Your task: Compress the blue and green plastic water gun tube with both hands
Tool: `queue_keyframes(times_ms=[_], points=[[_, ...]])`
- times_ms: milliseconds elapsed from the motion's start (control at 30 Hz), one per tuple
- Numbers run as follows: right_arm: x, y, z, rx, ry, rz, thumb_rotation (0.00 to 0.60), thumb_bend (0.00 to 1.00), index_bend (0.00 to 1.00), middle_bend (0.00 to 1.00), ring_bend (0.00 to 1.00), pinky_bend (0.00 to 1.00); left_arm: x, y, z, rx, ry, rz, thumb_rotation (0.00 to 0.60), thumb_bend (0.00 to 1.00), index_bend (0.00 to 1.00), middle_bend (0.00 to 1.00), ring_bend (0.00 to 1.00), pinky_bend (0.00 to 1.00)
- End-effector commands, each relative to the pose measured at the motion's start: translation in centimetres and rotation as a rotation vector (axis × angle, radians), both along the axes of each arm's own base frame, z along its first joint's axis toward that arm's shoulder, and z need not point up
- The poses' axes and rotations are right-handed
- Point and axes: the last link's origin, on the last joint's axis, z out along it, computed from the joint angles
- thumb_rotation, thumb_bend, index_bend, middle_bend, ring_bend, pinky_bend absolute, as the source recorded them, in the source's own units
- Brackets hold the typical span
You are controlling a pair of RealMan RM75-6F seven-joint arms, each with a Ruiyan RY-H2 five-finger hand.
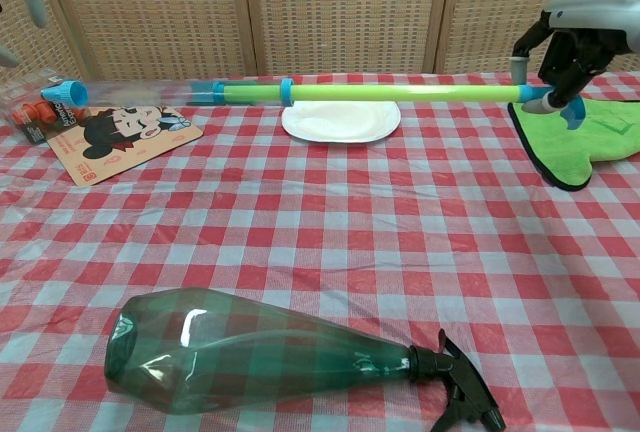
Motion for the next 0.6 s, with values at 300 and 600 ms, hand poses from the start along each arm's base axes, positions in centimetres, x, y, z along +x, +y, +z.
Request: queue_keyframes(times_ms=[300,600], points=[[0.1,0.0,0.6,-0.003,-0.001,0.005,0.6,0.5,0.79,1.0,0.92,0.44,0.9,1.9,-0.7,-0.047,0.083,0.044,0.6,0.18,0.4,0.88,0.8,0.69],[-0.1,0.2,0.4,0.003,-0.001,0.001,0.6,0.5,0.79,1.0,0.92,0.44,0.7,2.1,-1.7,-0.075,0.136,0.041,0.6,0.18,0.42,0.88,0.8,0.69]])
